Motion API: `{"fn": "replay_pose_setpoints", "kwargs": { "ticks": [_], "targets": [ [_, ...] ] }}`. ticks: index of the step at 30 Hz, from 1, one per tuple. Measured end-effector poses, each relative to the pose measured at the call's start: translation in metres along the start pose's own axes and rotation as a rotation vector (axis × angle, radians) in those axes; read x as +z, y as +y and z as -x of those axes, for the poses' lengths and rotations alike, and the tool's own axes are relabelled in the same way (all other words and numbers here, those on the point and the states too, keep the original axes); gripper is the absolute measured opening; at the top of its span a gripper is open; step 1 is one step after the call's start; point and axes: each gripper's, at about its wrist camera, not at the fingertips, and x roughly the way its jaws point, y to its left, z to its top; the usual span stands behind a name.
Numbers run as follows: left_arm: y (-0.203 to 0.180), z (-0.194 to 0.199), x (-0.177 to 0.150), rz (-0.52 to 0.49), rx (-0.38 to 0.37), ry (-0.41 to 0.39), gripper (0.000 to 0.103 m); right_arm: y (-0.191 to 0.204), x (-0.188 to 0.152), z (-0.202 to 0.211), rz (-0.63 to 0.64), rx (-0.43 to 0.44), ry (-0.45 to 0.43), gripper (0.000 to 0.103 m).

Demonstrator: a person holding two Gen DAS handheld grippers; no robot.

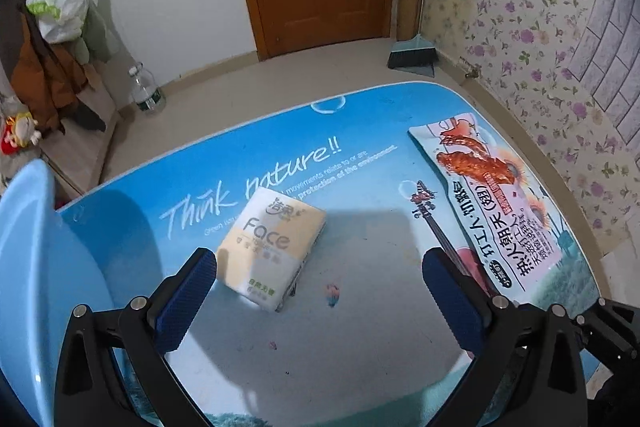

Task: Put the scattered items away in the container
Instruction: 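Grasp the Hello Kitty figure with the right gripper while the left gripper approaches the tissue pack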

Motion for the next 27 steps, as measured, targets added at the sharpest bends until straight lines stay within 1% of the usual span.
{"fn": "replay_pose_setpoints", "kwargs": {
  "ticks": [2,11,16,21,25,27],
  "targets": [
    [0.002,-0.007,0.0,0.009,-0.009,0.02,0.103,0.001,0.0,0.001,0.006,-0.003,0.0,0.024],
    [-0.001,-0.016,0.001,-0.037,0.036,0.012,0.103,0.003,-0.001,0.003,0.019,-0.015,0.002,0.024],
    [0.01,-0.014,0.007,0.0,0.023,0.008,0.103,0.003,-0.002,0.005,0.016,-0.014,0.003,0.024],
    [0.02,-0.021,0.007,0.014,0.056,0.022,0.103,0.002,-0.001,0.004,0.014,-0.015,0.002,0.024],
    [0.021,-0.029,0.004,0.015,0.04,0.053,0.103,0.002,-0.001,0.004,0.014,-0.015,0.002,0.024],
    [0.025,-0.03,0.002,0.042,0.004,0.053,0.103,0.002,-0.001,0.004,0.012,-0.014,0.002,0.024]
  ]
}}
